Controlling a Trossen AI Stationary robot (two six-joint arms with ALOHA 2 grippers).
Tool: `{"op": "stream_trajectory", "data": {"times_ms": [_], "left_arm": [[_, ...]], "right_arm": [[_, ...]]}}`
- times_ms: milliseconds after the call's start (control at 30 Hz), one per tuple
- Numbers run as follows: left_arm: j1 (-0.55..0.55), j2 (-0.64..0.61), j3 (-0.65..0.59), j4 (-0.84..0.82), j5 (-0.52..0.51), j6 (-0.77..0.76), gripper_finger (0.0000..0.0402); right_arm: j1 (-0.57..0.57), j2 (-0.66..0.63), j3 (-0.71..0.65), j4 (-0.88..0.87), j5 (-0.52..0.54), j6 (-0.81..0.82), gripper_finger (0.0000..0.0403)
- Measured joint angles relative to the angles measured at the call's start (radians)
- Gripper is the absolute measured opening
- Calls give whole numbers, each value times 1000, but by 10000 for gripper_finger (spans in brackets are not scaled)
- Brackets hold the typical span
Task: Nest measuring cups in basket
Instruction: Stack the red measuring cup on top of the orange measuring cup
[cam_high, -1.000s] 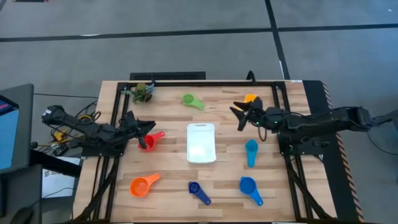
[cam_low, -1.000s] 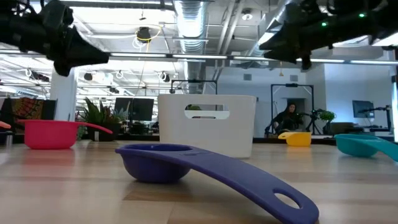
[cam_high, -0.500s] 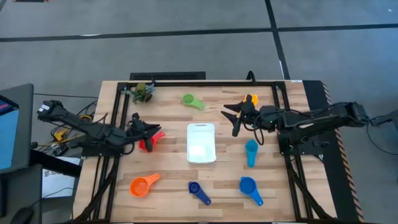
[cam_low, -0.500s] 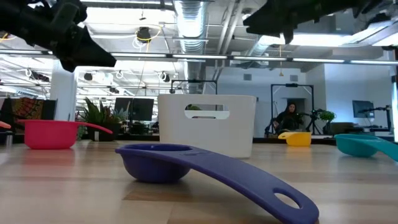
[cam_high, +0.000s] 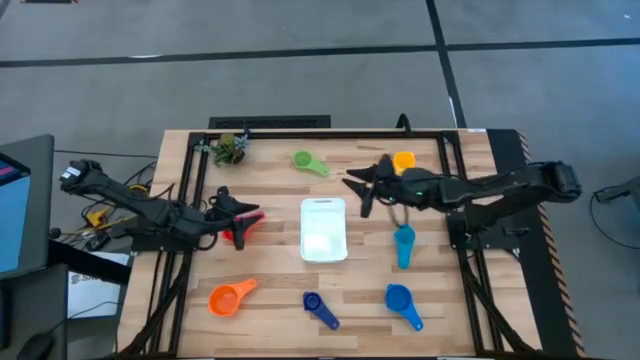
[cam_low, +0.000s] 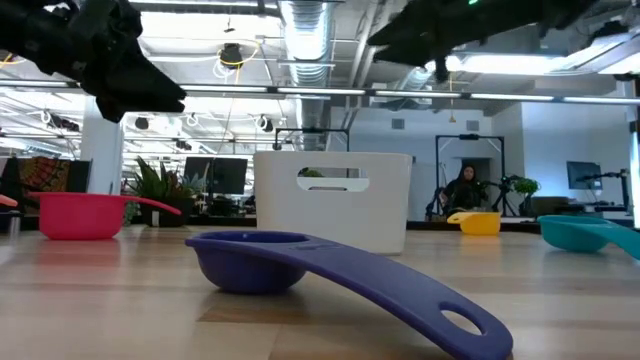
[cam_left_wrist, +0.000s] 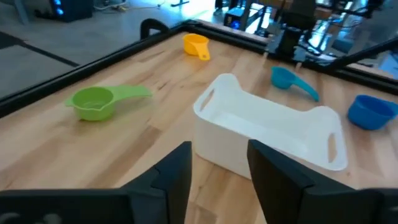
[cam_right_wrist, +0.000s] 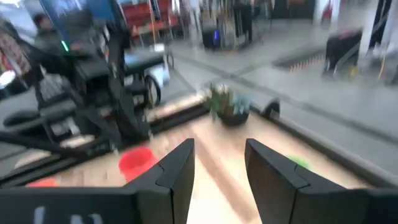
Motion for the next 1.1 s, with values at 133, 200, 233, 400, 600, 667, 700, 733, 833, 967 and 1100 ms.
{"op": "stream_trajectory", "data": {"times_ms": [133,200,233,400,600,667,700,733,833,967,1100], "left_arm": [[0,-6,53,-144,45,-2,155],[-1,-7,76,-225,42,0,154],[-1,-6,82,-256,37,-10,153],[0,-7,119,-392,25,-108,145],[0,-7,150,-520,-30,-170,140],[0,-7,150,-531,-62,-191,140],[0,-7,150,-532,-67,-201,139],[0,-7,150,-533,-66,-212,139],[0,-7,150,-547,-64,-249,139],[0,-7,150,-595,-64,-301,139],[0,-7,150,-634,-64,-352,139]], "right_arm": [[-14,143,92,-27,-39,21,160],[-14,216,155,-24,-41,5,162],[-14,253,189,-22,-46,-8,164],[-19,437,385,-79,-136,-96,185],[-28,640,643,-244,-202,-194,218],[-36,708,734,-296,-210,-214,226],[-42,736,773,-331,-225,-219,229],[-48,767,811,-361,-251,-221,230],[-63,851,911,-405,-337,-224,229],[-74,948,1018,-417,-435,-247,228],[-73,1036,1129,-464,-460,-300,234]]}}
